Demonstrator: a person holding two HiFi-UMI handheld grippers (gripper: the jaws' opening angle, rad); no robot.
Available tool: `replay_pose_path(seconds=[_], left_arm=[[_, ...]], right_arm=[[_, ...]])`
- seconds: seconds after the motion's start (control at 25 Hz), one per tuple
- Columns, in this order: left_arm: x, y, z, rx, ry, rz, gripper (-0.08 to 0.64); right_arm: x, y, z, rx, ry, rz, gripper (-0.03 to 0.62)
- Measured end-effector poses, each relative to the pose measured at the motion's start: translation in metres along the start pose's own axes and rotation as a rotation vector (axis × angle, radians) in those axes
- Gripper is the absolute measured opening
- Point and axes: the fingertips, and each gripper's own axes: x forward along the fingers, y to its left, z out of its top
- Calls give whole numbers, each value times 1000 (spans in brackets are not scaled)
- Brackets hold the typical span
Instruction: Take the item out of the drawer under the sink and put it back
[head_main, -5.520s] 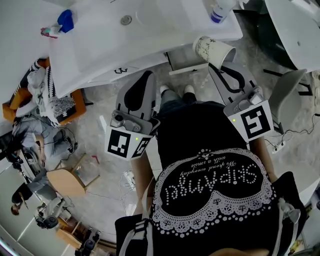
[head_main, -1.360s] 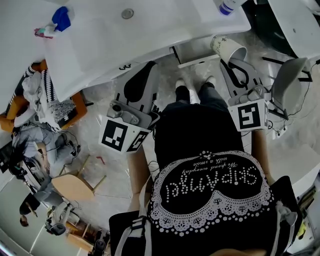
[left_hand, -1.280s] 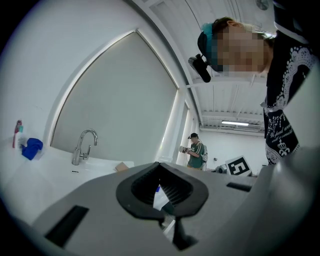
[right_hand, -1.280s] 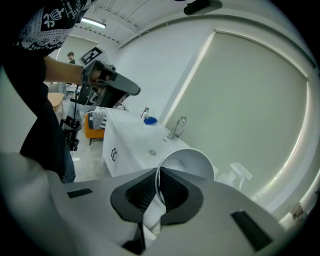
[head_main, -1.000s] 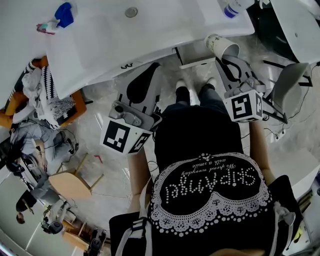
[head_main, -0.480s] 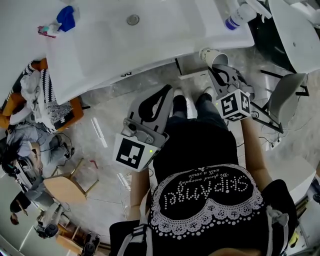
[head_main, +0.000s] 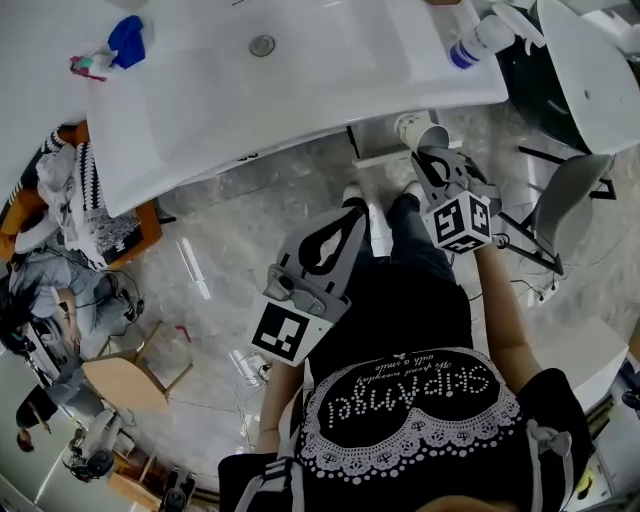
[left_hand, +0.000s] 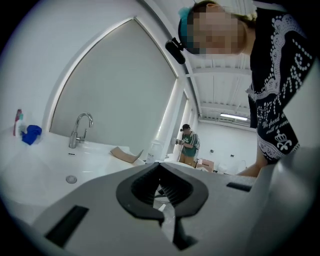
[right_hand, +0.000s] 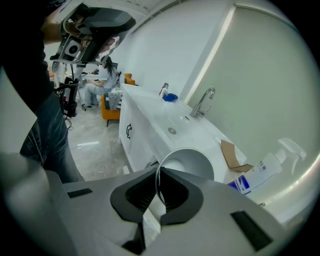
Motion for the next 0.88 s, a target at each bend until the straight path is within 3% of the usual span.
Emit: replay_pose_path(seconds=[0.28, 0.44, 0.64, 0.88], left_arm=[[0, -3, -13, -11, -4, 58, 3], [6, -12, -30, -57, 31, 33, 3], [13, -17, -46, -45, 72, 11, 3], [17, -23, -61, -84, 101, 4, 3]], right_arm=[[20, 10, -21, 0, 48, 38, 23], [34, 16, -33, -5, 74, 56, 23], [51, 17, -48, 0, 95, 71, 23], [73, 24, -68, 30, 123, 94, 23]])
